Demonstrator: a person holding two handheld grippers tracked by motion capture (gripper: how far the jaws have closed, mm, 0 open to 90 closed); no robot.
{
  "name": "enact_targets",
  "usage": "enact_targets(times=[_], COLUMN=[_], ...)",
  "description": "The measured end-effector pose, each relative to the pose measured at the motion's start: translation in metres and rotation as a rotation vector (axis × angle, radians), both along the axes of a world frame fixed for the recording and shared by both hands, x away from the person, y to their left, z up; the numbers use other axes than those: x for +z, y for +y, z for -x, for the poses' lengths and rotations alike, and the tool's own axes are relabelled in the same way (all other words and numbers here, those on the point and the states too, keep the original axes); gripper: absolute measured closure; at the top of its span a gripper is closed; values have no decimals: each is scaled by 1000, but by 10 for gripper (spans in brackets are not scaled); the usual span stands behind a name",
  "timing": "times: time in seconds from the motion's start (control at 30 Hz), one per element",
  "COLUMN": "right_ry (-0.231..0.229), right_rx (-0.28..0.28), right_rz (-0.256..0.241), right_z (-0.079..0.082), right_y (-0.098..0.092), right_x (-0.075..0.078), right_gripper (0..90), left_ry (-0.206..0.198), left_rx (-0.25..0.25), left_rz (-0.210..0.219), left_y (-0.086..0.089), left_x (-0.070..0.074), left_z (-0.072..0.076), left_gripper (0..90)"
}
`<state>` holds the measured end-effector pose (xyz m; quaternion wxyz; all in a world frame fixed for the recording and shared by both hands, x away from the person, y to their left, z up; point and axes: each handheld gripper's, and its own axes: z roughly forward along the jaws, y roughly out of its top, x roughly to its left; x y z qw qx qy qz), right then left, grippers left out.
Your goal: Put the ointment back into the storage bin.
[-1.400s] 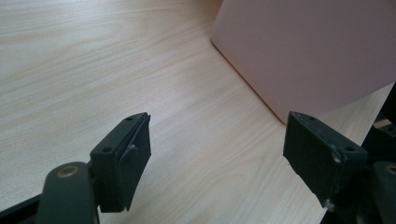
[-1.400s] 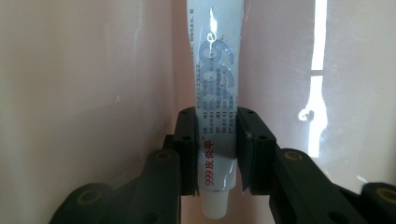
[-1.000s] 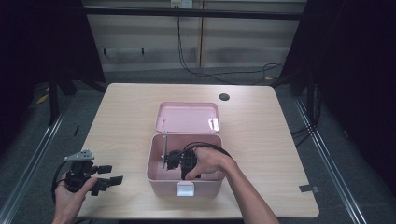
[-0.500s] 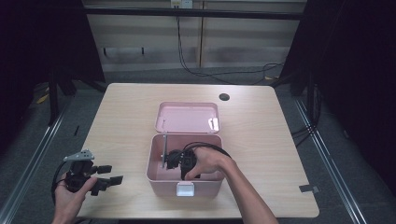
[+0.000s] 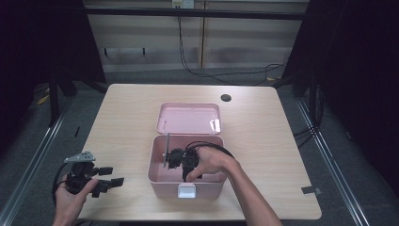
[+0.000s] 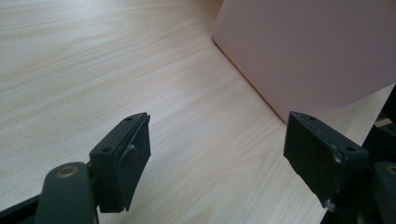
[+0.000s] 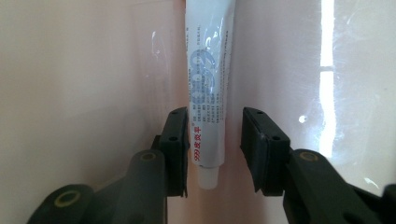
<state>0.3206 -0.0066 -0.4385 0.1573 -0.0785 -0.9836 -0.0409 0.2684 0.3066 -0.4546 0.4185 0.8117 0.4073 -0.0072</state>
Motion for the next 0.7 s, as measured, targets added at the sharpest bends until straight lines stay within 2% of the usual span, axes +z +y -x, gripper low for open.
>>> enact_targets(times=[0.2,0.33,0.53,0.7], right_ry=[-27,-24,-33,-35], right_rx=[-23,-48,-53,-69], right_rz=[-27,-24,-52,-48], right_z=[1,1,1,3], right_y=[-4,-7,-13,-18], right_x=[8,12,18,23], right_gripper=[574,554,548,548], left_ry=[-1,-1,-1,1], left_rx=[2,3,1,-3], left_rz=[1,2,3,-2], left_y=[0,0,0,-1], left_x=[0,0,0,0], left_z=[0,0,0,0], left_gripper=[228,228,228,229])
